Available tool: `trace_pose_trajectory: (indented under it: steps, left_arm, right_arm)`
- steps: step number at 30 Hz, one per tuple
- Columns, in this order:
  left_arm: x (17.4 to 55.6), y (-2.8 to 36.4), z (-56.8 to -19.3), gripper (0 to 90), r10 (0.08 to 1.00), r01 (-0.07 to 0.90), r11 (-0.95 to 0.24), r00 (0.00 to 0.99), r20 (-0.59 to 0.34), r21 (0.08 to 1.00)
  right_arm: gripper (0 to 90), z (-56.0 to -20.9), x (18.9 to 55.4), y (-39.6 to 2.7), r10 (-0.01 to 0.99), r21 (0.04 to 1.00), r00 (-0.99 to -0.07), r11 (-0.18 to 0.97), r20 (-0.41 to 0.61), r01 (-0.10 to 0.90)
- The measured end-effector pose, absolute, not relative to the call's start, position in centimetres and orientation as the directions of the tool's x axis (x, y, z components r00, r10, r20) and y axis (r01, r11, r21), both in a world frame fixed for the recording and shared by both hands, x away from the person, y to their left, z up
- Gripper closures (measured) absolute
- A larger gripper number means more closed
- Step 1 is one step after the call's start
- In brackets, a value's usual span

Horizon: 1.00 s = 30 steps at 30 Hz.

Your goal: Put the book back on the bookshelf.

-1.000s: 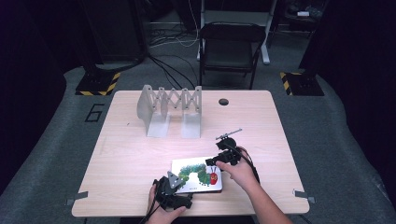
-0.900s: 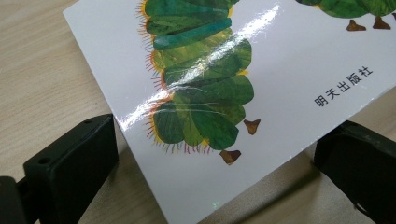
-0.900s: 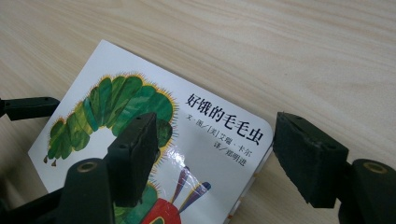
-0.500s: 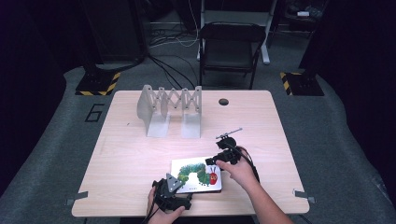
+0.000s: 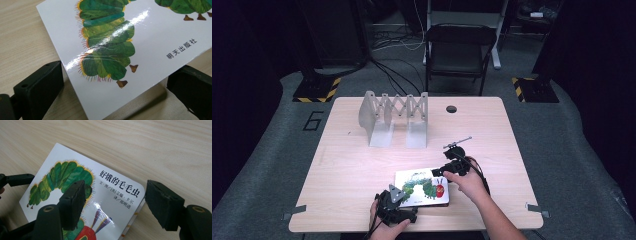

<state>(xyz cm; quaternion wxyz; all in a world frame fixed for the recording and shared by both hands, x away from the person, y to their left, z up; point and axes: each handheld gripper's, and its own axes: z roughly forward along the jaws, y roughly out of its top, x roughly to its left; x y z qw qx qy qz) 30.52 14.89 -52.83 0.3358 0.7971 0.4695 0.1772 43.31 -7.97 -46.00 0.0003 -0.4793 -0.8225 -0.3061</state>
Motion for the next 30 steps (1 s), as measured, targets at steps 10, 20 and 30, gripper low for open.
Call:
trace_pose_trajectory:
  steps: [10,20,30]
  left_arm:
    - [30.56,14.55,-52.73,0.0,0.881,0.645,-0.32,0.472,-0.032,0.694]
    - [30.5,14.5,-52.79,0.0,0.881,0.645,-0.314,0.471,-0.038,0.697]
    - [30.23,14.63,-52.91,0.6,0.874,0.628,-0.337,0.486,-0.015,0.702]
  right_arm:
    - [32.5,-45.66,43.15,-7.73,0.796,0.501,-0.53,0.345,0.292,0.794]
    - [32.6,-45.7,43.26,-7.89,0.787,0.511,-0.545,0.356,0.287,0.783]
    - [32.9,-46.33,43.42,-7.98,0.793,0.476,-0.523,0.346,0.312,0.809]
